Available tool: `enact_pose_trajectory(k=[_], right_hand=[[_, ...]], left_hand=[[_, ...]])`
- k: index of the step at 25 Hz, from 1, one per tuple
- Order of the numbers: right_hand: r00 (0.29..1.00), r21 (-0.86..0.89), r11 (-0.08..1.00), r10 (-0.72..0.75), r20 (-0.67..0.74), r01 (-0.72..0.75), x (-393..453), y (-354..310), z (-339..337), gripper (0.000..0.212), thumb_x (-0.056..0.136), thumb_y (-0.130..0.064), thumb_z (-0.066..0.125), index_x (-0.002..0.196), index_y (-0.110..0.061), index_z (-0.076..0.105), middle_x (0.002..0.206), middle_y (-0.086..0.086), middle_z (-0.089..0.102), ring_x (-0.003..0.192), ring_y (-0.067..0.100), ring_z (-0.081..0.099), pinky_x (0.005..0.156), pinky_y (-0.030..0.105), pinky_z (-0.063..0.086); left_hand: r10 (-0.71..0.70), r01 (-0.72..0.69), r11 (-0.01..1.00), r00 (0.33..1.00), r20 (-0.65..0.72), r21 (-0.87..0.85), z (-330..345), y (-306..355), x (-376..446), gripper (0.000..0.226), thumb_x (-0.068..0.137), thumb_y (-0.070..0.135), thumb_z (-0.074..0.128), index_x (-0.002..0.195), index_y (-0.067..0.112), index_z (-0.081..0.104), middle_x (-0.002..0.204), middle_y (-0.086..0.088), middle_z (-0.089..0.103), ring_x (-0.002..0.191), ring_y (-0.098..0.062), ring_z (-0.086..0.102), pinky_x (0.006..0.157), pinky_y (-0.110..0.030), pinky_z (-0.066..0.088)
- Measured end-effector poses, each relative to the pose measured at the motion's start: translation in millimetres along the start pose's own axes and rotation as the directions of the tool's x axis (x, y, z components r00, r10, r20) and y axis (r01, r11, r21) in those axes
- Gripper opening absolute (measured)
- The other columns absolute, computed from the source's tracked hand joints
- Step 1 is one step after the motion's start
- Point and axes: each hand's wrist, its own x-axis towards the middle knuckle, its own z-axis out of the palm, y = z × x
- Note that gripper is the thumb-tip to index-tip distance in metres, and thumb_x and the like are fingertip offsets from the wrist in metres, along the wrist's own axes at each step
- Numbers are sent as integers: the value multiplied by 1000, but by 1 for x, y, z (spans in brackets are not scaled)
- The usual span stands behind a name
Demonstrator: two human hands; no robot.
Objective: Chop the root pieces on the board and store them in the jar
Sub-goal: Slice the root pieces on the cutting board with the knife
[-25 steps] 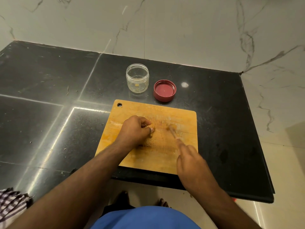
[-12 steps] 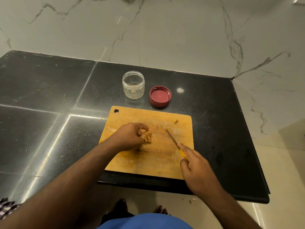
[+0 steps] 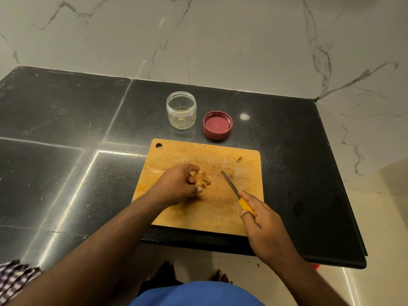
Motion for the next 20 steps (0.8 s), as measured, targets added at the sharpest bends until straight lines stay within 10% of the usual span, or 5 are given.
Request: enact_pose_trajectory(k=[12, 17, 20], right_hand=[[999, -1, 1000, -6, 43, 6, -9, -6, 16, 48, 103, -24, 42, 150, -35, 33, 133, -26, 36, 118, -15, 35, 83, -6, 25], [1000, 20, 1000, 3, 7, -3, -12, -4, 9, 48, 102, -21, 45, 148, -32, 37, 136, -21, 41, 104, -32, 35, 79, -8, 29], [1000, 35, 999, 14, -5, -14, -15, -5, 6, 48, 103, -17, 45, 148, -30, 37, 132, -19, 41, 96, -34, 40, 71, -5, 36]], left_hand=[[-18, 10, 997, 995, -102, -79, 10, -2, -6, 62, 76, 30, 87, 127, 28, 51, 96, 4, 60, 85, -12, 59, 66, -24, 45], [145, -138, 982, 988, -47, 126, -6, -6, -2, 53, 94, 7, 65, 139, 34, 57, 145, 7, 45, 132, -16, 47, 103, -26, 44], [169, -164, 965, 986, -5, 205, -5, -1, -2, 36, 94, 20, 68, 126, 35, 68, 135, 7, 54, 124, -16, 51, 104, -33, 48]])
